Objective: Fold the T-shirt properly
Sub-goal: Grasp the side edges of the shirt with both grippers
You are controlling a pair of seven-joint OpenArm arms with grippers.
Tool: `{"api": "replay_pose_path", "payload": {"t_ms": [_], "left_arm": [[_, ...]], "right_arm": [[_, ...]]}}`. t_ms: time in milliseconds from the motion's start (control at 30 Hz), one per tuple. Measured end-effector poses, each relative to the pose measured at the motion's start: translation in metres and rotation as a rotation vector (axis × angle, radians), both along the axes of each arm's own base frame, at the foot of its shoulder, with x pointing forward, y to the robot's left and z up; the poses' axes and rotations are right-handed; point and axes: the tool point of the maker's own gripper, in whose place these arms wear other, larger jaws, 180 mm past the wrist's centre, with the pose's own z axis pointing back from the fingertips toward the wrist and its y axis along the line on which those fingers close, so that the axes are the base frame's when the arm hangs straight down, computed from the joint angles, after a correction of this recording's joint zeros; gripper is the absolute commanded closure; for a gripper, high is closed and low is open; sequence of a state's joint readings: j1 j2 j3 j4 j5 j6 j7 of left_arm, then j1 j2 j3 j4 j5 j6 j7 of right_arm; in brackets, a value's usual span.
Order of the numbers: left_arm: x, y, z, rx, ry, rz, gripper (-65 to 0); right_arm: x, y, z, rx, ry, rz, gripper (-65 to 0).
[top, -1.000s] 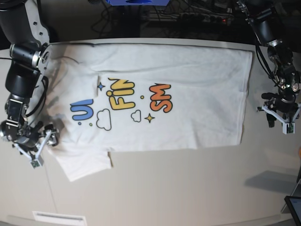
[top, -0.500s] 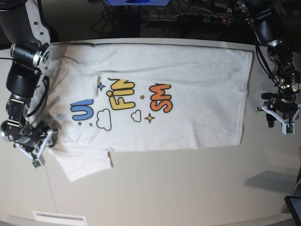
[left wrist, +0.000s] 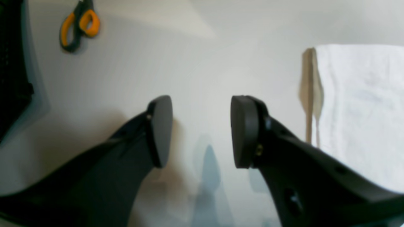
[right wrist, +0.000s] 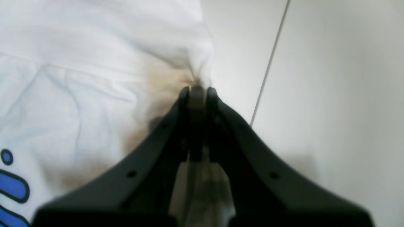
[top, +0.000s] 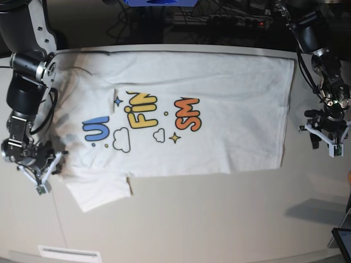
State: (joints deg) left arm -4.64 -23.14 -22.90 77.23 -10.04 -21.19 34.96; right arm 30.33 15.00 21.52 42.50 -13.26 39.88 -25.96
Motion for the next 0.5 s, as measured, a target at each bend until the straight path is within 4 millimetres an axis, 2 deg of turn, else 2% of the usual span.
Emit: {"api": "replay_pose_path", "payload": {"t_ms": [100, 167, 367, 500], "left_arm": [[0.005, 0.0, -0.019, -0.066, 0.066, 0.01, -39.0], [0.006, -0.002, -0.029, -0.098, 0.113, 0.008, -39.1], [0.019, -0.02, -0.031, -0.14, 0.094, -0.011, -40.1], [0.046, -0.046, -0.033, -0.202, 0.084, -0.096, -43.7]], "right_arm": [[0.0, 0.0, 0.0, 0.0, 0.0, 0.0, -0.3], [0.0, 0.0, 0.0, 0.0, 0.0, 0.0, -0.3], [0.0, 0.0, 0.0, -0.001, 0.001, 0.001, -0.3], [0.0, 0.001, 0.0, -0.001, 0.001, 0.002, -0.3]]}}
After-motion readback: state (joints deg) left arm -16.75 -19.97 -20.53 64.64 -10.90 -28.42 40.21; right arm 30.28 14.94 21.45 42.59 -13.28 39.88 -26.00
